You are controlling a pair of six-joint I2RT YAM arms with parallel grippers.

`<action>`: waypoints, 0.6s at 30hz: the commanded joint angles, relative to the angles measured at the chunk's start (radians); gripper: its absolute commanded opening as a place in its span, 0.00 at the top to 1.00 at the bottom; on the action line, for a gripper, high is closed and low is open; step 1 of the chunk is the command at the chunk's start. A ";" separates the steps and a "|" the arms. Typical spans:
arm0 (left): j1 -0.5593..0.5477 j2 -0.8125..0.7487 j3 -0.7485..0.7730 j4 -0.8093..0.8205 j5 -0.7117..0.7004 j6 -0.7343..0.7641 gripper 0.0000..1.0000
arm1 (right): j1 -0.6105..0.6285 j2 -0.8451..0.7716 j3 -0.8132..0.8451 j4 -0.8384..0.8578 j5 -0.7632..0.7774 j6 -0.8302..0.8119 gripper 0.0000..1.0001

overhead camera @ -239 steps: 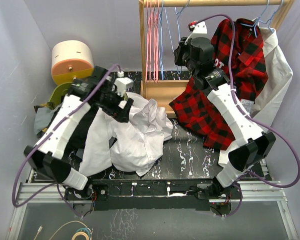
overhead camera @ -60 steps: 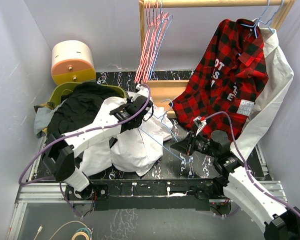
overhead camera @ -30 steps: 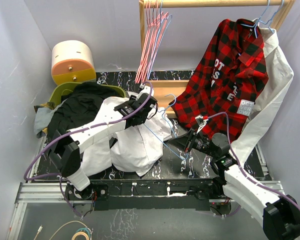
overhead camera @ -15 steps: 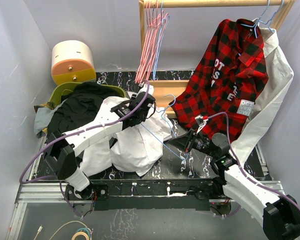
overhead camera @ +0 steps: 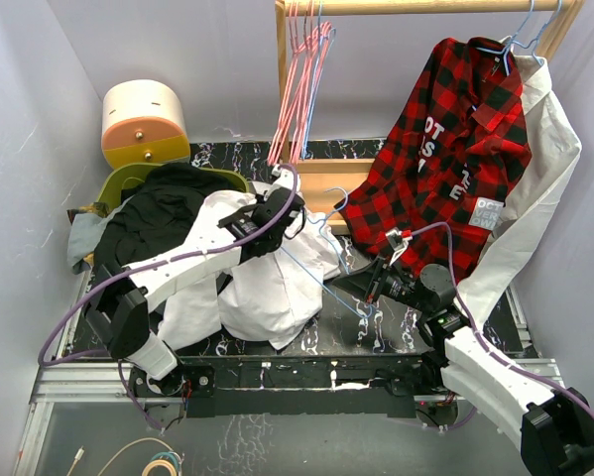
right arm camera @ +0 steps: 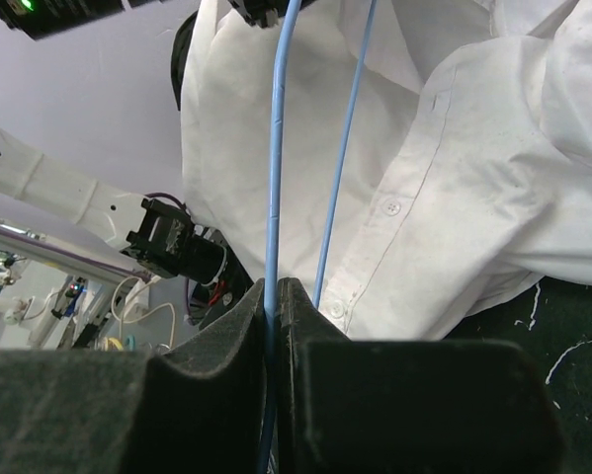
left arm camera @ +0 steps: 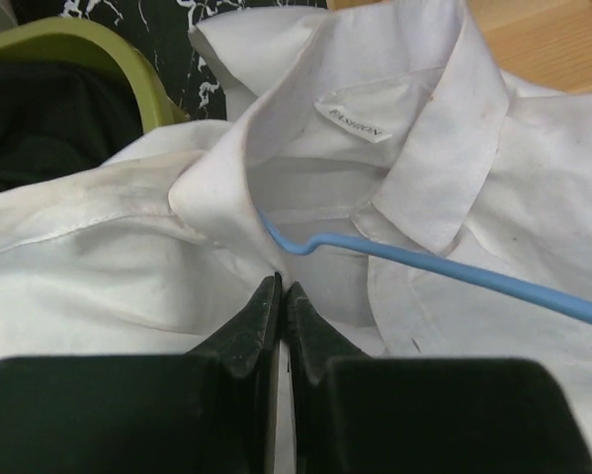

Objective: Place the shirt on the hanger

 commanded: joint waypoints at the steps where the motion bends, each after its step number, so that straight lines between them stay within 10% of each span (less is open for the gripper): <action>1: 0.004 -0.096 0.129 -0.058 -0.008 0.046 1.00 | 0.000 0.011 0.011 0.116 -0.066 -0.026 0.92; 18: 0.004 -0.202 0.220 -0.175 0.162 0.166 1.00 | 0.003 0.197 0.106 0.587 -0.269 0.260 0.92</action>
